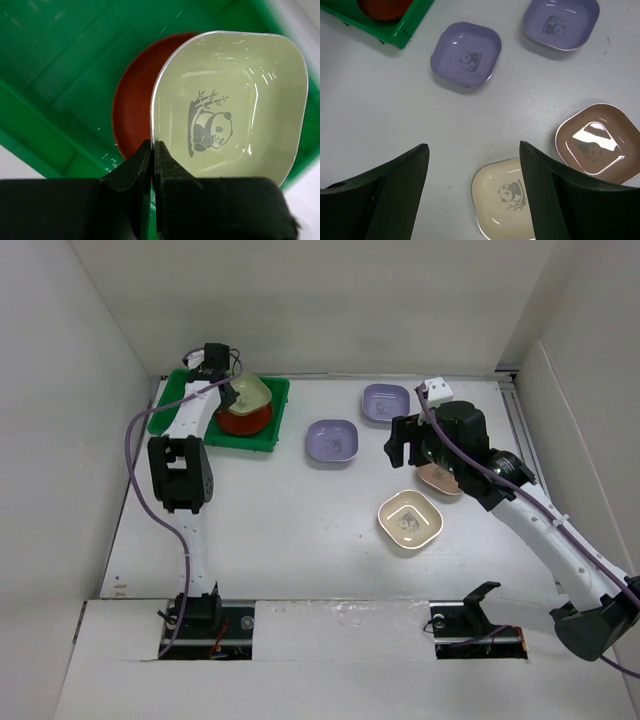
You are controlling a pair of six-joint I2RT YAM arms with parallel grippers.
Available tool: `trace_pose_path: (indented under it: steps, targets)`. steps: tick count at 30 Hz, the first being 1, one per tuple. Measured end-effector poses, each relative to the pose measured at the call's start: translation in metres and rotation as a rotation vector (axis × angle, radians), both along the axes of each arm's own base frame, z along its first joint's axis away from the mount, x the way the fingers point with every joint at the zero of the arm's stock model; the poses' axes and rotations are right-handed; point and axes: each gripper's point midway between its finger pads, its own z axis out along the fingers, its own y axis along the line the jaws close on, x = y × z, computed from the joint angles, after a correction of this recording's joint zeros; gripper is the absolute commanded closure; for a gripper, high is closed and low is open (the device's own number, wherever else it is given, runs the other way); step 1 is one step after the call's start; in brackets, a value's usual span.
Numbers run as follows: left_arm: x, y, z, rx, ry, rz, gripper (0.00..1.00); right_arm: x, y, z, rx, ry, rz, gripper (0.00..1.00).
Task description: Place the plates into the plastic bin on the countertop
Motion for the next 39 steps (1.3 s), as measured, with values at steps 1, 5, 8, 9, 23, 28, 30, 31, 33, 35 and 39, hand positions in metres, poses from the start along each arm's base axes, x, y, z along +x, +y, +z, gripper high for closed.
trace_pose_path:
  steps: [1,5,8,9,23,28,30,31,33,35,39]
  targets:
    - [-0.003,0.000,-0.015,-0.001,0.040,-0.003,1.00,0.000,0.000,0.000,0.000,0.001,0.002,0.22]
    - [-0.014,0.002,-0.047,0.001,0.134,-0.004,0.82,0.000,0.001,-0.001,-0.004,-0.002,0.009,0.22]
    - [-0.015,0.002,-0.044,0.000,0.133,-0.008,0.39,-0.001,0.002,-0.001,-0.004,-0.002,0.021,0.22]
    - [-0.014,0.001,-0.042,-0.006,0.124,-0.008,0.18,-0.001,0.003,-0.001,-0.004,-0.002,0.023,0.22]
    - [-0.062,-0.130,0.123,-0.044,-0.252,-0.299,0.00,0.001,-0.002,-0.013,-0.008,0.013,0.014,0.22]
    - [-0.100,-0.236,0.075,-0.044,-0.170,-0.509,0.00,0.000,-0.004,-0.017,-0.011,0.020,0.009,0.22]
    - [-0.110,-0.252,0.035,-0.028,-0.090,-0.542,0.00,-0.002,-0.006,-0.014,-0.005,0.011,0.009,0.22]
    - [-0.114,-0.252,0.014,-0.017,-0.046,-0.544,0.00,-0.003,-0.007,-0.010,0.000,0.002,0.009,0.22]
    - [-0.123,-0.243,-0.022,0.003,0.037,-0.531,0.00,-0.006,-0.009,-0.005,0.010,-0.014,0.007,0.22]
    - [-0.131,-0.231,-0.045,0.017,0.097,-0.513,0.02,-0.009,-0.012,0.000,0.018,-0.027,0.005,0.22]
    - [-0.130,-0.222,-0.055,0.013,0.112,-0.490,0.07,-0.012,-0.013,0.004,0.027,-0.038,0.010,0.22]
